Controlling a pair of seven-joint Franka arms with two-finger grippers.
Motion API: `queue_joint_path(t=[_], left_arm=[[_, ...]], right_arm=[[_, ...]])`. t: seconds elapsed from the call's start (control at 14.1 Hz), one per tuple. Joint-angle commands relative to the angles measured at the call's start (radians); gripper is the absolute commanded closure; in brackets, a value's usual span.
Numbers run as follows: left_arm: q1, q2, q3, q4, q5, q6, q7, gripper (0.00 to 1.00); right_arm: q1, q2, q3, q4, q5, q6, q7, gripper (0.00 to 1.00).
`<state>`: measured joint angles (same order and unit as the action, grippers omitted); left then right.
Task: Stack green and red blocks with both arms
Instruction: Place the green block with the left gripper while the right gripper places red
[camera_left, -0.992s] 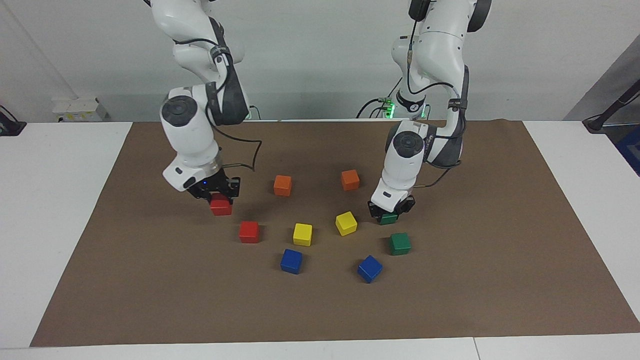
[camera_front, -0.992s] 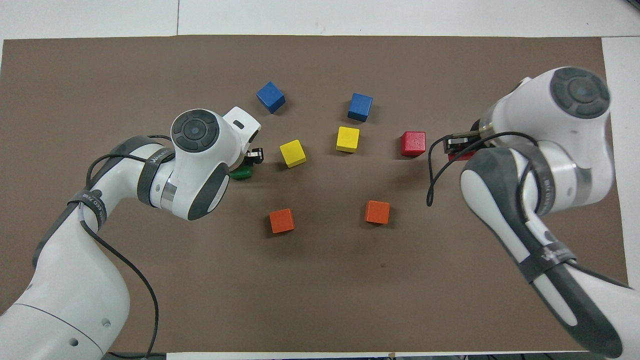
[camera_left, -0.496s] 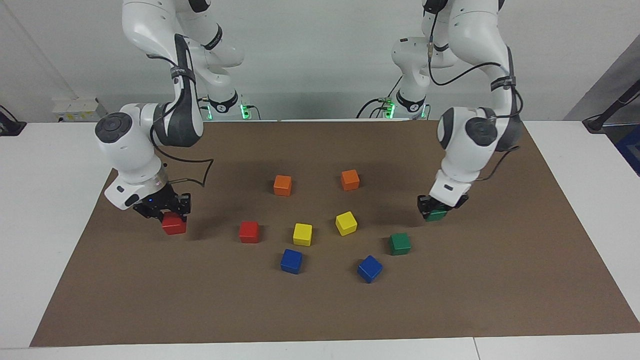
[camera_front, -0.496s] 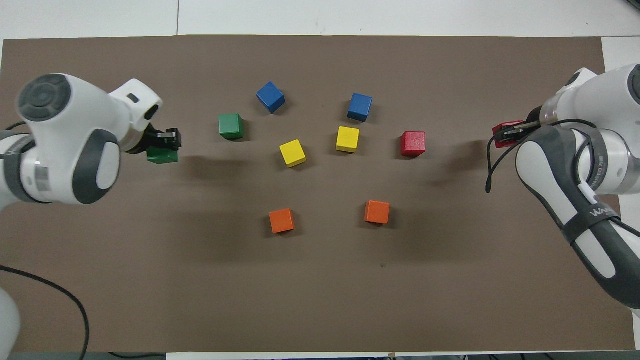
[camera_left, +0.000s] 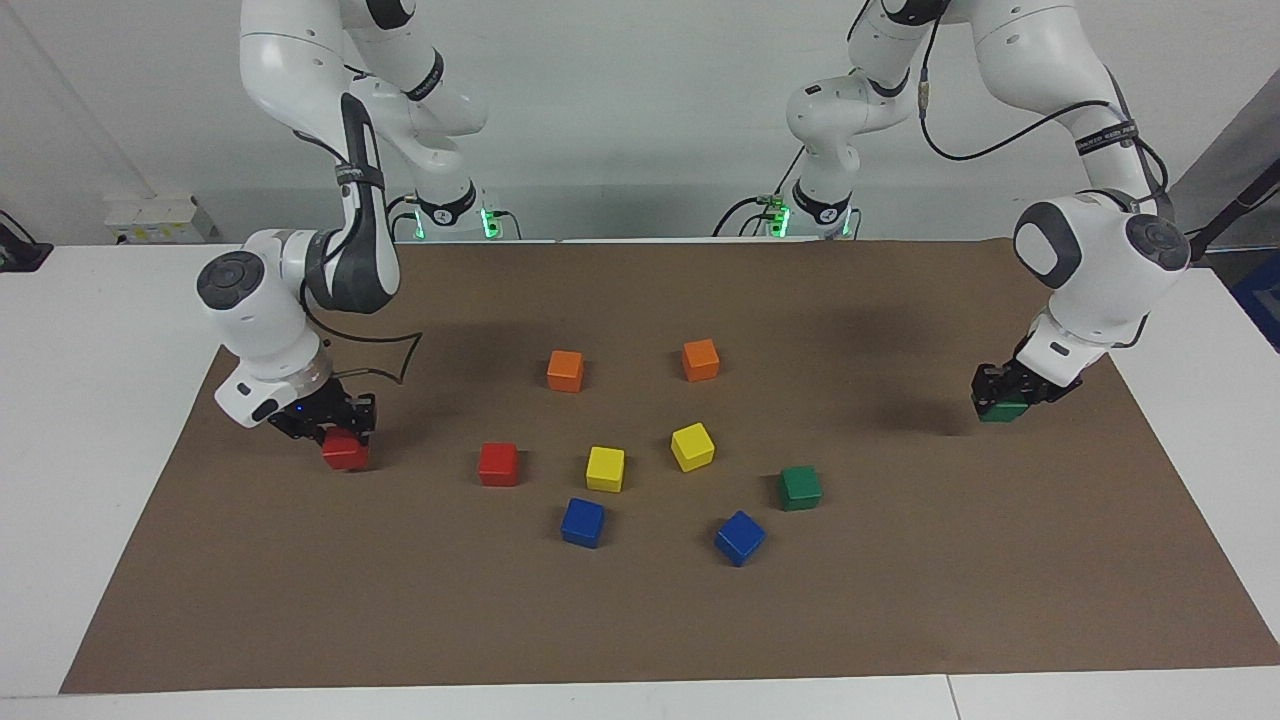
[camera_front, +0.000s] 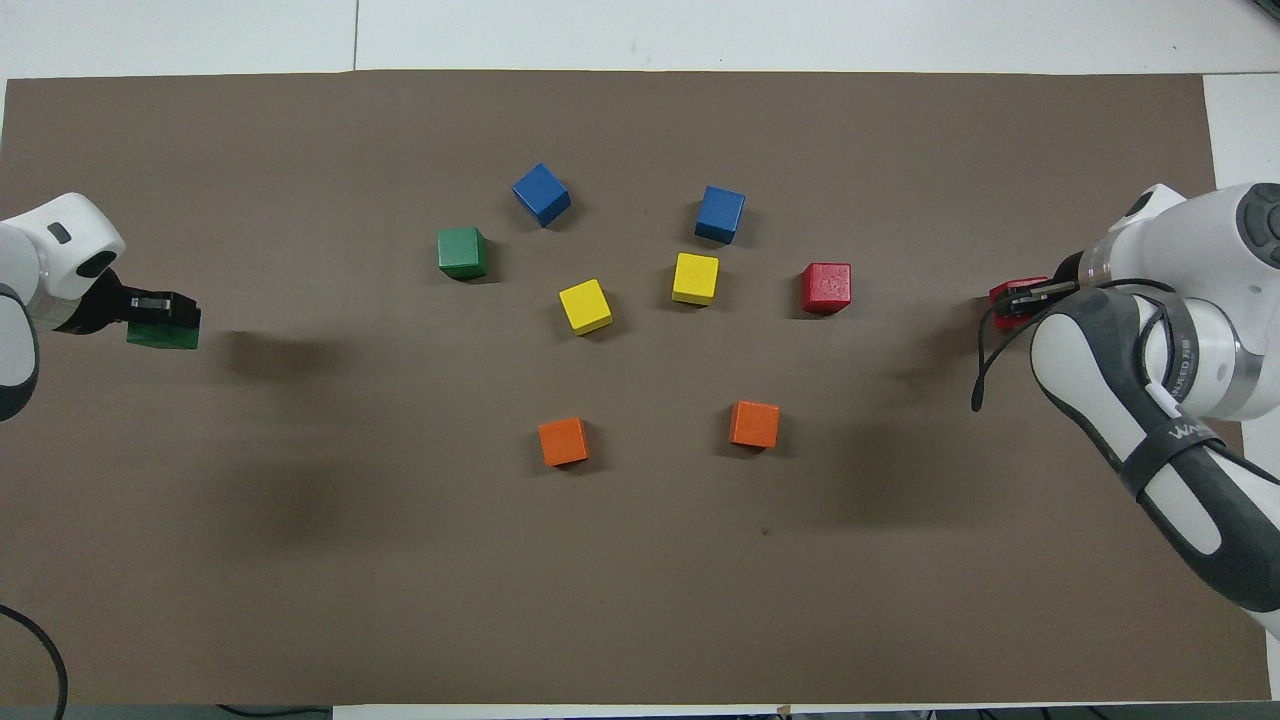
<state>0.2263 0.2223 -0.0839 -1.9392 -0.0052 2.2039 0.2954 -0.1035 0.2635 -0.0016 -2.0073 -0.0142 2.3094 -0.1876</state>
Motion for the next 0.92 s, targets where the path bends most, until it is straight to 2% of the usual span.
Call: queue_joint_path(t=[0.0,0.57,0.85], left_arm=[[0.036,0.021,-0.008,-0.053,-0.019,0.114,0.094,1.0],[0.041,0.048,-0.007,-0.106,-0.021,0.21,0.018,1.0],[0.042,0.058,-0.007,-0.118,-0.021,0.215,-0.036,1.0]], right_arm=[[-0.025,-0.018,0.012,-0.039,0.0,0.045,-0.035,1.0],[-0.028,-0.02,0.012,-0.065,0.005,0.053,-0.035,0.98],[-0.028,-0.02,0.012,-0.077,0.006,0.07,-0.032,0.84]])
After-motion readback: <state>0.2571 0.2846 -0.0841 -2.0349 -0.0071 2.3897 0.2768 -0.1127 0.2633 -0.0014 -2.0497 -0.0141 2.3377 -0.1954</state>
